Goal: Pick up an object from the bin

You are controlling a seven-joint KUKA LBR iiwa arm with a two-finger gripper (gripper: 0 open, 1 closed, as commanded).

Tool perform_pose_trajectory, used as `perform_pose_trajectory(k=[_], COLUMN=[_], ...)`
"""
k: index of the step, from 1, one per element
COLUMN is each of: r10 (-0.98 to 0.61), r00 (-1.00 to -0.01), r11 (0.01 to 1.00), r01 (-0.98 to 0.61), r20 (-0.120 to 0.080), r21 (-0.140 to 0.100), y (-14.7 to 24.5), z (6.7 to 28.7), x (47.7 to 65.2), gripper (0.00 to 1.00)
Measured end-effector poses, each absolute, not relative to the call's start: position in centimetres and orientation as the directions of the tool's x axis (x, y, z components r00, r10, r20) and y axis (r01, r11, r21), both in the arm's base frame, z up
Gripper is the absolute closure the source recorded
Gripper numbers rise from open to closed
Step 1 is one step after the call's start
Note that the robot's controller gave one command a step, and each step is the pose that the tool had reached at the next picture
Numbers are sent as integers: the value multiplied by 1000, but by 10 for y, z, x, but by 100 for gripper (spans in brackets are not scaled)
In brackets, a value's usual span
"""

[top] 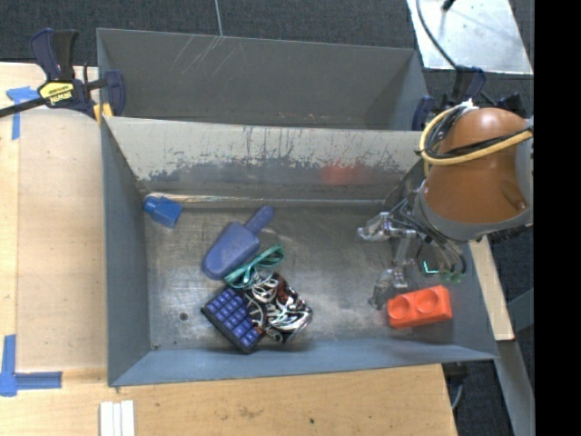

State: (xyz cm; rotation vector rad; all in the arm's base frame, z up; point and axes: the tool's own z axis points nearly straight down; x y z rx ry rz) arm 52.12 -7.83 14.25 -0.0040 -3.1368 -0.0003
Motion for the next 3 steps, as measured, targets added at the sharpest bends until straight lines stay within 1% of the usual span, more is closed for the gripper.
perform_pose_trajectory(k=[1,2,3], r10=[0,-144,-451], r00=[-1000,-990,-893], r11=[1000,990,893], r01=[0,-144,-451], r20=[-3,-4,-3], r21=[-1,-2,-2], y=[-78,-77,-85], z=[147,138,110], x=[523,521,522], gripper=[0,0,0])
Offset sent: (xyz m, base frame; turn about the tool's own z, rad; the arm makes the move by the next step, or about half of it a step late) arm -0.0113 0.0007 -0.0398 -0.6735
